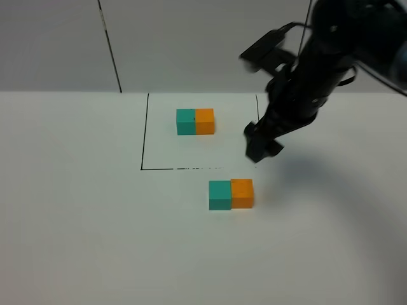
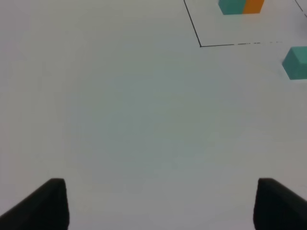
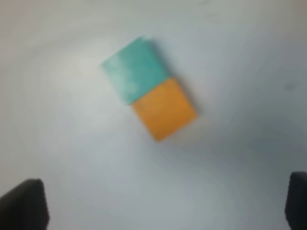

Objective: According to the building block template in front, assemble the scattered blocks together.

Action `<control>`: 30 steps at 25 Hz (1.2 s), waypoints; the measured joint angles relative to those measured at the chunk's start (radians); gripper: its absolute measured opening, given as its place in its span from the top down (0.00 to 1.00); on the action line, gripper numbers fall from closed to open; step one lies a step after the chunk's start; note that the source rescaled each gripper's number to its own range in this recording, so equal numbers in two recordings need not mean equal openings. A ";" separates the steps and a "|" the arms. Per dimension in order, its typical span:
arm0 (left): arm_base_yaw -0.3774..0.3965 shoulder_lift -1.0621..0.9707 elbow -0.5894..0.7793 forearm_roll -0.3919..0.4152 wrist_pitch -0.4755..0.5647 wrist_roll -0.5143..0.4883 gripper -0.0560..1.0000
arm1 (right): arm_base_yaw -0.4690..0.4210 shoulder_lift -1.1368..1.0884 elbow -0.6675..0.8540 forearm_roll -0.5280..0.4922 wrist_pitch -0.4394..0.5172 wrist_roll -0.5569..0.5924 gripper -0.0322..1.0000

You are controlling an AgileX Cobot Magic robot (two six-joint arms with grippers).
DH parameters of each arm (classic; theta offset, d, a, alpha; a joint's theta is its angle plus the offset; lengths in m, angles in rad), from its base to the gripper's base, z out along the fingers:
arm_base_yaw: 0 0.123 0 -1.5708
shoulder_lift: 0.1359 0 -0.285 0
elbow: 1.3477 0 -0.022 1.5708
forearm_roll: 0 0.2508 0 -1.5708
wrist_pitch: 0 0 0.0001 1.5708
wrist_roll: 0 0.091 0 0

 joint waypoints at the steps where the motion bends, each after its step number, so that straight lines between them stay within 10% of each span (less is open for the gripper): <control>1: 0.000 0.000 0.000 0.000 0.000 0.000 0.26 | -0.043 -0.026 0.016 0.004 -0.016 0.030 0.00; 15: 0.000 0.000 0.000 0.000 0.000 0.001 0.26 | -0.556 -0.688 0.736 0.073 -0.343 0.165 0.00; 30: 0.000 0.000 0.000 0.000 0.000 0.001 0.26 | -0.518 -1.435 1.168 -0.092 -0.075 0.400 0.00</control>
